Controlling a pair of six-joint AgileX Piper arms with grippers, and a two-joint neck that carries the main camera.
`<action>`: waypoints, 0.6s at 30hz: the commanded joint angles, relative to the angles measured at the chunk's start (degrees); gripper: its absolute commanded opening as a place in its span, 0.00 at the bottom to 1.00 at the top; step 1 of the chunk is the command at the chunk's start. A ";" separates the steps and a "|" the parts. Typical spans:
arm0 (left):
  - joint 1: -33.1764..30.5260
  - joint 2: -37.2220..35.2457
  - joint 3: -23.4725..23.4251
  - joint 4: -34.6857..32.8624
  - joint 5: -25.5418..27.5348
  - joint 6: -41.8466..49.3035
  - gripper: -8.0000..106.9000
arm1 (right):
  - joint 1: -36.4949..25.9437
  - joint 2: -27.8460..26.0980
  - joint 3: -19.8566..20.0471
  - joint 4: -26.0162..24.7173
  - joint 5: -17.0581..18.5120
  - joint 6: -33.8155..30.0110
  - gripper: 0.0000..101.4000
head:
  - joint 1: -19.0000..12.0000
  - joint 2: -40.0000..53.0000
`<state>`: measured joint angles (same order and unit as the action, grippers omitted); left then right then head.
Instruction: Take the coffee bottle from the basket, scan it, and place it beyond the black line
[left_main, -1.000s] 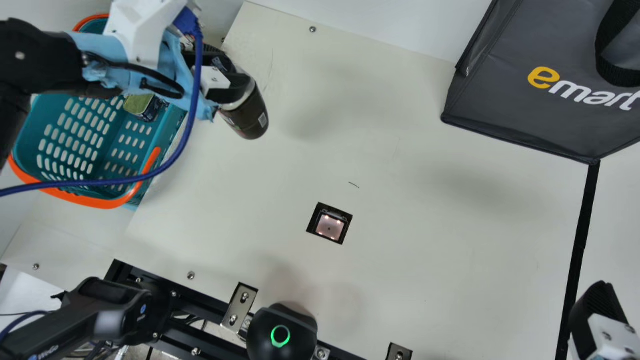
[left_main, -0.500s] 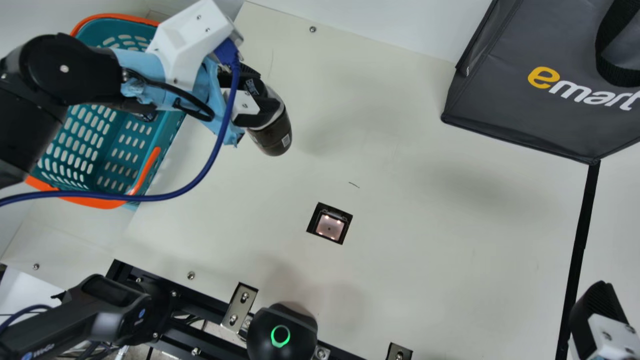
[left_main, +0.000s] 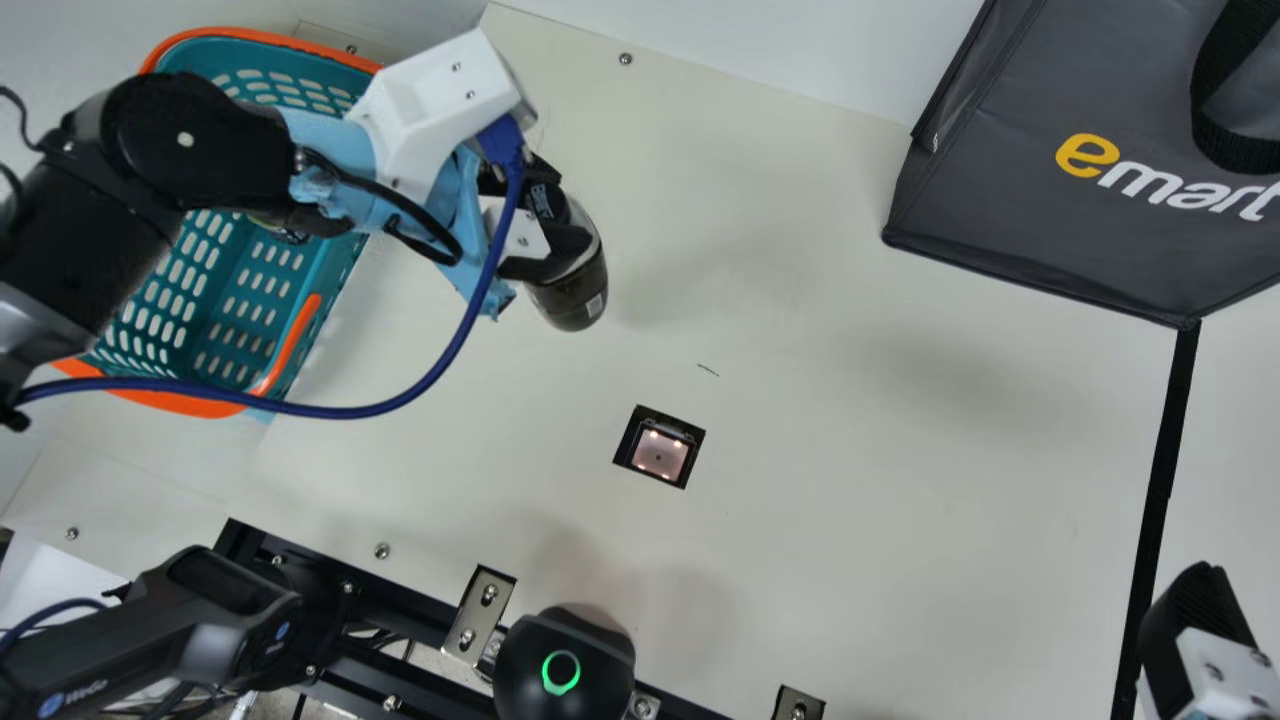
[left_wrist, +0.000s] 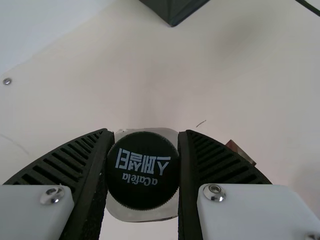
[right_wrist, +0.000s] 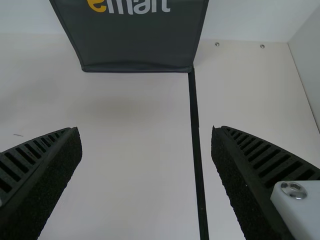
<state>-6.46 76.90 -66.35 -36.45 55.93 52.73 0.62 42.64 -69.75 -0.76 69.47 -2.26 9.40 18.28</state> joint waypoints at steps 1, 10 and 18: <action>-0.51 0.10 0.18 -0.46 0.12 0.39 0.16 | 0.00 0.00 0.00 0.00 0.00 0.00 0.90 | -1.48 0.14; -2.02 1.01 1.33 -3.31 0.75 4.87 0.16 | 0.00 0.00 0.00 0.00 -0.05 0.00 0.90 | -1.48 0.14; -1.70 2.65 2.47 -6.26 1.01 10.19 0.16 | 0.00 0.00 0.00 0.00 -0.05 0.00 0.90 | -1.48 0.14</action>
<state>-8.28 79.33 -63.97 -42.36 56.82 62.07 0.62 42.64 -69.75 -0.76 69.42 -2.26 9.40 18.28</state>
